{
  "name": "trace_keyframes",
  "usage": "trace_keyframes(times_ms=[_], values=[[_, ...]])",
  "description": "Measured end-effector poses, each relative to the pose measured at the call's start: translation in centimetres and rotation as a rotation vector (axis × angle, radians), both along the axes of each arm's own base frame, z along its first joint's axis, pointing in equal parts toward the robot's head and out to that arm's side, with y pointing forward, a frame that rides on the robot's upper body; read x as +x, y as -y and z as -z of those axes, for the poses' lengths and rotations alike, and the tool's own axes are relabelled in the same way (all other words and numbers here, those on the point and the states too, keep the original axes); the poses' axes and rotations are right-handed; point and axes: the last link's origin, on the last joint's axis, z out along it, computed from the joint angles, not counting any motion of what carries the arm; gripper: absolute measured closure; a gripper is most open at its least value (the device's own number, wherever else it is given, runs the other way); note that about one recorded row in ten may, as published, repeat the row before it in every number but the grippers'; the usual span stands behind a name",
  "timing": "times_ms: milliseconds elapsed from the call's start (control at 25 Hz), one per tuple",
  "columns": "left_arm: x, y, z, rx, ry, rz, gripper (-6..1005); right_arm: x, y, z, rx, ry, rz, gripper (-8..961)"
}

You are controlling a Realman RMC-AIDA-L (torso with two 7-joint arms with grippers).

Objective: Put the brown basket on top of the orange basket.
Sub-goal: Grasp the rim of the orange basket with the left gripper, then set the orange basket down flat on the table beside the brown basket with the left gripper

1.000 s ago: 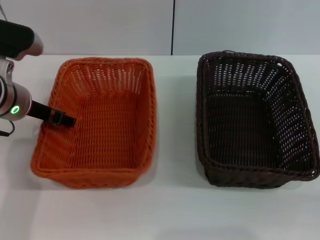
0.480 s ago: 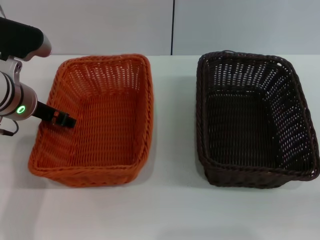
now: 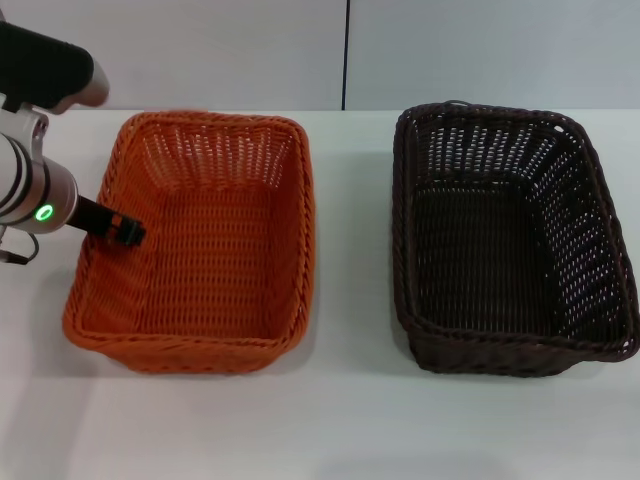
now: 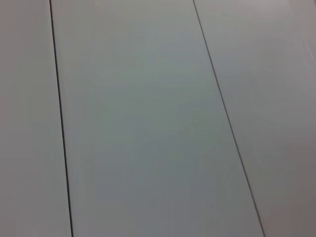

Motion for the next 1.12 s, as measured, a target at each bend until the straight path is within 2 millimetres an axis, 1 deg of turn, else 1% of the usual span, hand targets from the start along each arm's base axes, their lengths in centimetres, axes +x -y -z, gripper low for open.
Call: trace_keyframes(times_ms=[40,240,320,360,480,680,800,880,920,1040,1080,1120], values=[[0.1,0.0,-0.1,0.002,-0.001,0.003,568,0.0,0.0,0.0,-0.001,0.000,-0.001,165],[0.5,0.1,-0.6,0.000,-0.020,0.016,679,0.0,0.0,0.0,-0.001,0.000,-0.001,165],[0.5,0.1,-0.6,-0.003,-0.031,0.019,692,0.0,0.0,0.0,-0.001,0.000,-0.001,165],[0.9,0.1,-1.0,-0.016,-0.085,0.049,699,0.0,0.0,0.0,-0.001,0.000,-0.001,165],[1.5,0.2,-1.6,-0.038,-0.135,0.090,718,0.0,0.0,0.0,-0.001,0.001,-0.001,165],[2.7,0.1,-2.5,-0.089,-0.199,0.194,717,0.0,0.0,0.0,-0.001,0.000,-0.001,165],[3.0,0.0,-2.9,-0.137,-0.246,0.253,717,0.0,0.0,0.0,-0.002,0.000,-0.001,165],[3.9,-0.3,-3.6,-0.203,-0.309,0.331,717,0.0,0.0,0.0,-0.001,0.001,-0.001,165],[3.9,-0.3,-3.6,-0.203,-0.309,0.331,720,0.0,0.0,0.0,-0.001,0.002,-0.001,165],[4.7,-0.3,-4.2,-0.281,-0.385,0.428,728,0.0,0.0,-0.1,0.000,0.003,-0.002,164],[5.1,-0.3,-4.3,-0.334,-0.431,0.486,731,0.0,-0.1,-0.1,0.000,0.004,-0.003,164],[5.1,-0.3,-4.3,-0.334,-0.431,0.486,741,0.0,-0.1,-0.1,0.000,0.004,-0.004,164]])
